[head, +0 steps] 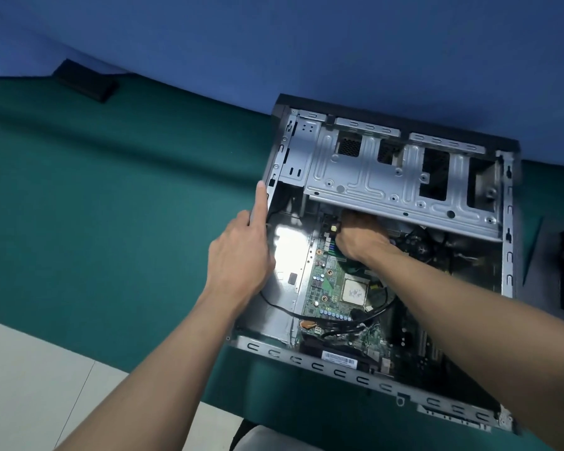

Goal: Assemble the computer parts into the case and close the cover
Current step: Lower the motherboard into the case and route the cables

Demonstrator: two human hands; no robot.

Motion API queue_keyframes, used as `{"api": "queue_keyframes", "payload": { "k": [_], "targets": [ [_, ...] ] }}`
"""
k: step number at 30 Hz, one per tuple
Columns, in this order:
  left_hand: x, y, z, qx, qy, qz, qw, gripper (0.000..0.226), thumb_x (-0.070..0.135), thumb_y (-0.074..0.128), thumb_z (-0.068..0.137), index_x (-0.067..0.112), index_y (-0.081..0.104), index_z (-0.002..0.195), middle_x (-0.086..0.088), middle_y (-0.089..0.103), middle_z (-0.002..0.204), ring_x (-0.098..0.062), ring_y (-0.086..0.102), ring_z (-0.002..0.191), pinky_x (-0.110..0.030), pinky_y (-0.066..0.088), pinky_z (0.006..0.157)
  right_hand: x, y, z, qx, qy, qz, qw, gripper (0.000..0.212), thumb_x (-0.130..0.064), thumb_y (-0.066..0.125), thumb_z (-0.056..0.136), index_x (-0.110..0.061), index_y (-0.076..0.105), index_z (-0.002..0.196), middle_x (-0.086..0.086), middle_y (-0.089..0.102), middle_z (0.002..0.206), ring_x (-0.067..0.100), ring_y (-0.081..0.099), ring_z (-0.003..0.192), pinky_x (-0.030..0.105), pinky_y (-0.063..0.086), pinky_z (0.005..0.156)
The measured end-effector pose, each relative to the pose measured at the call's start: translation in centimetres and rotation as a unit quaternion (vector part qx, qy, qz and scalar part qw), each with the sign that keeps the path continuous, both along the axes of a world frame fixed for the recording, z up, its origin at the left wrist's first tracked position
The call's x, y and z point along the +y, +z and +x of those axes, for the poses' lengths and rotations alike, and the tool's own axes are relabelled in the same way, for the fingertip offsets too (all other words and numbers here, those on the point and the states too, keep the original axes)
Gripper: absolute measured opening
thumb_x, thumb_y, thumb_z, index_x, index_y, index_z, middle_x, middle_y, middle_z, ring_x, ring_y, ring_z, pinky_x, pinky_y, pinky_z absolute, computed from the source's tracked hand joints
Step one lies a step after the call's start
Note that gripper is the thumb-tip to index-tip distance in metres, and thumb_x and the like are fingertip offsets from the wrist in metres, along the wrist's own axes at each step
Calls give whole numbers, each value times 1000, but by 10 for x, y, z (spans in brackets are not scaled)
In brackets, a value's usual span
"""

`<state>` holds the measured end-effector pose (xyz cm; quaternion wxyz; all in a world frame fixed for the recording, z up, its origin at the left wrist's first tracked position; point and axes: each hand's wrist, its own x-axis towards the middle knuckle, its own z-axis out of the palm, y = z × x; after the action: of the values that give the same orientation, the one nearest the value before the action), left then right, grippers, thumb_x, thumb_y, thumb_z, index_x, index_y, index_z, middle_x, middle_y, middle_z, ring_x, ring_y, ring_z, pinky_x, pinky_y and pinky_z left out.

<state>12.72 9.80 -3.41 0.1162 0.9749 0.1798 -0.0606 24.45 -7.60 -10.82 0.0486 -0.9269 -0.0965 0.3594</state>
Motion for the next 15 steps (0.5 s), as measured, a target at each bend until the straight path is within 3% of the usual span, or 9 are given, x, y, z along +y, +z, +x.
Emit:
{"api": "queue_keyframes", "payload": {
  "k": [5, 9, 11, 13, 15],
  "targets": [
    [-2, 1, -1, 0, 0, -1, 1000, 88, 21, 53, 92, 23, -9, 154, 1, 38, 89, -20, 40, 66, -34, 31, 56, -10, 11, 4, 46, -30, 4, 998, 23, -15, 38, 95, -7, 54, 82, 3, 56, 80, 15, 59, 65, 30, 52, 68],
    [-2, 3, 0, -3, -1, -3, 1000, 86, 23, 53, 93, 22, -8, 154, 1, 39, 88, -20, 41, 66, -34, 33, 56, -20, 7, -3, -68, -17, 10, 998, 19, -17, 43, 95, -8, 54, 83, 0, 51, 69, 13, 51, 54, 21, 37, 47],
    [-2, 2, 1, -5, -4, -3, 1000, 85, 23, 53, 93, 22, -7, 154, 1, 39, 88, -21, 41, 65, -35, 32, 56, -22, 4, -4, -72, -34, 9, 997, 19, -17, 44, 95, -10, 50, 78, -1, 49, 70, 10, 43, 51, 22, 35, 45],
    [-3, 2, 0, -4, -3, -4, 1000, 85, 22, 52, 93, 22, -6, 154, 1, 38, 88, -21, 41, 66, -35, 32, 57, -19, 6, -3, -37, -46, -1, 998, 20, -17, 41, 95, -10, 48, 78, 5, 55, 85, 12, 46, 57, 24, 45, 58],
    [-1, 2, 0, 0, -1, -7, 1000, 84, 22, 52, 93, 22, -5, 154, 1, 37, 88, -22, 41, 66, -35, 32, 57, -15, 11, -2, 9, -21, -16, 1000, 25, -21, 35, 99, -7, 56, 100, 14, 59, 114, 21, 58, 82, 34, 48, 85]
  ]
}}
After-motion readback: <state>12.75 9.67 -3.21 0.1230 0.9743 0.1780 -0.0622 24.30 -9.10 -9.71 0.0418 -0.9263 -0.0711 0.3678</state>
